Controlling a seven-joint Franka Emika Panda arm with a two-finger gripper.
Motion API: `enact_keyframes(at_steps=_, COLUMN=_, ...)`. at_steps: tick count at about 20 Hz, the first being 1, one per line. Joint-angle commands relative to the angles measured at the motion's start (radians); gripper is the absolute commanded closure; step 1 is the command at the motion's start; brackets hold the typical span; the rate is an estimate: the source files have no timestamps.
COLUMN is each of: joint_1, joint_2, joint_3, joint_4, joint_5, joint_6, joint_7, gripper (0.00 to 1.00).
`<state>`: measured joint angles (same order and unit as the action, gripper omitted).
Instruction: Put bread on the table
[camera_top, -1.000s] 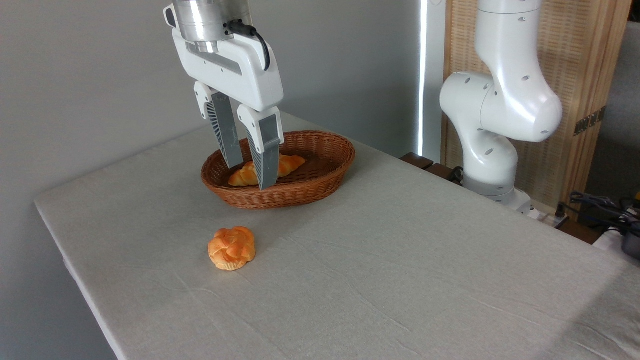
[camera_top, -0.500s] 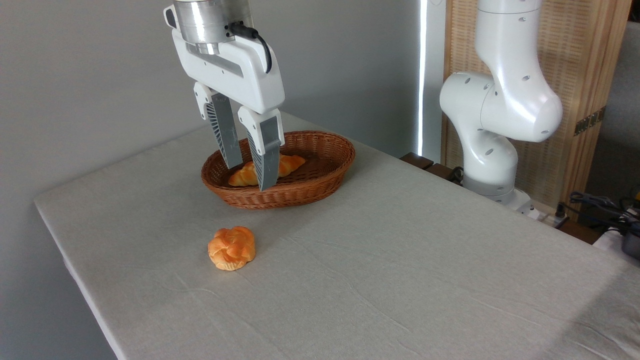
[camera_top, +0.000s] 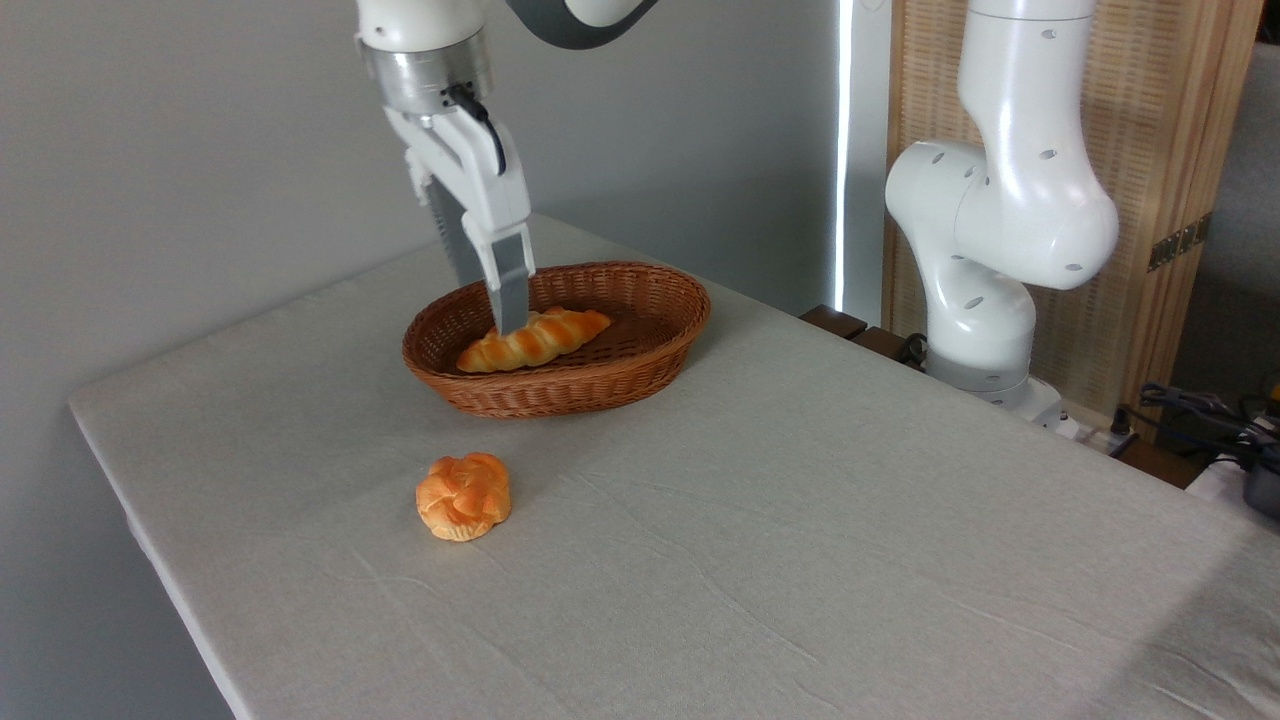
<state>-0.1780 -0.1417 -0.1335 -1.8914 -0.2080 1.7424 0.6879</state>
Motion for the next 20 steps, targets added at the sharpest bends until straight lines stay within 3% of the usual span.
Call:
enact_keyframes(at_steps=1, joint_1=-0.081, joint_2=-0.088, joint_3=0.002, joint_4=-0.132, joint_5=-0.079, joint_6=0.069, joint_7=-0.007, gripper=0.00)
enact_keyframes(at_steps=4, joint_1=-0.083, joint_2=-0.076, joint_3=-0.046, joint_4=-0.143, joint_5=-0.151, joint_6=0.072, joint_7=-0.007, gripper=0.00)
enact_keyframes(at_steps=9, joint_1=-0.090, joint_2=-0.042, joint_3=-0.139, joint_4=-0.259, joint_5=-0.153, joint_6=0.267, joint_7=-0.010, gripper=0.00)
enact_keyframes(at_steps=16, joint_1=-0.138, joint_2=0.053, joint_3=-0.143, joint_4=-0.287, joint_5=-0.142, joint_6=0.391, joint_7=-0.013, gripper=0.01)
enact_keyframes(at_steps=20, joint_1=-0.147, joint_2=0.071, joint_3=-0.143, joint_4=-0.290, joint_5=-0.140, joint_6=0.394, joint_7=-0.013, gripper=0.06)
